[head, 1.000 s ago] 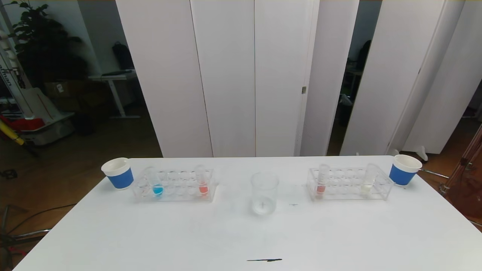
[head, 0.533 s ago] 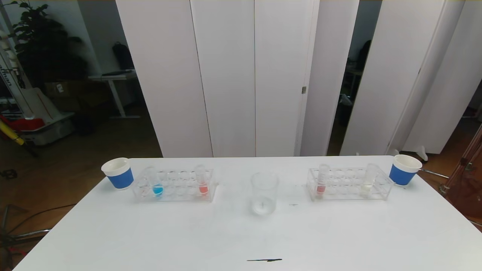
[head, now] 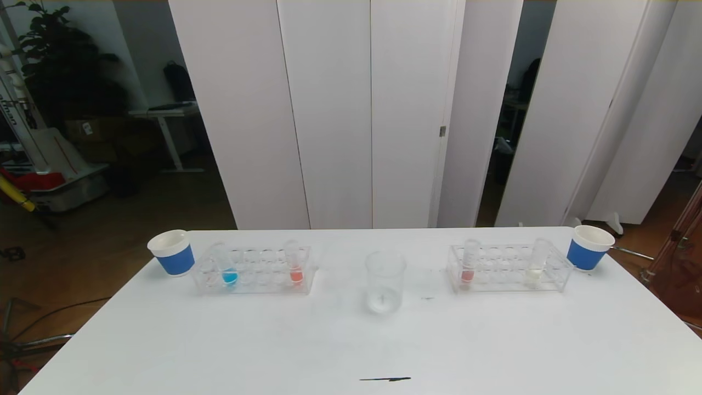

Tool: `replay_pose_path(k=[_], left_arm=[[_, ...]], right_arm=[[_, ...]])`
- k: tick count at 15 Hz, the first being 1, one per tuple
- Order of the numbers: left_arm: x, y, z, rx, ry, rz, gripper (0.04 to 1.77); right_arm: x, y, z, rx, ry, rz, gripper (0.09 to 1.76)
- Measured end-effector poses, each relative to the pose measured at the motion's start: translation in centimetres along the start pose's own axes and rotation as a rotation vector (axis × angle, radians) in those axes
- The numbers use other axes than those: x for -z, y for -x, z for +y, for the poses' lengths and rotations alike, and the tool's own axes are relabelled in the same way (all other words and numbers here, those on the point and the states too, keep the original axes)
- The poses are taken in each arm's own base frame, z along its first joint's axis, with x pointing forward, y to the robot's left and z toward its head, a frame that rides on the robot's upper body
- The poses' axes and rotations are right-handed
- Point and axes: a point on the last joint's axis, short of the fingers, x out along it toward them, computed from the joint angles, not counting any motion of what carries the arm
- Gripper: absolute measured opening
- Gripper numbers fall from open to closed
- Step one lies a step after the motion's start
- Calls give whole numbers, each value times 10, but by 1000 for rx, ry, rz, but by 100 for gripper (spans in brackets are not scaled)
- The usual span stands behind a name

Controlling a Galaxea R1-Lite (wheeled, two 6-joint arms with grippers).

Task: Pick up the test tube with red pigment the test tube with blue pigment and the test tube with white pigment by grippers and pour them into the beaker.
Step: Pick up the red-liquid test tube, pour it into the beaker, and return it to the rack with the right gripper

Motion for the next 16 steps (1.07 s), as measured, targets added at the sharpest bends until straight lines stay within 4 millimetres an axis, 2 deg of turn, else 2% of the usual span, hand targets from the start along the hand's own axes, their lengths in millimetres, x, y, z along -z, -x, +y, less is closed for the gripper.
replay_pose_path(k=[3,6,9,12,14,16], left_arm=[[0,0,0,0,0,0,175],[0,0,0,0,0,0,175],[0,0,0,0,0,0,175],[0,0,0,0,0,0,175],[0,0,0,0,0,0,175],[0,0,0,0,0,0,175]], right_arm=[[-27,5,0,11,-1,-33,175],[-73,5,0,11,-1,-54,175],[-126,-12,0,9,2,-50,175],[-173,-50,0,1,5,-40,175],[-195,-85,1,-12,6,-23,175],[-207,-126,4,-25,7,-4,175]])
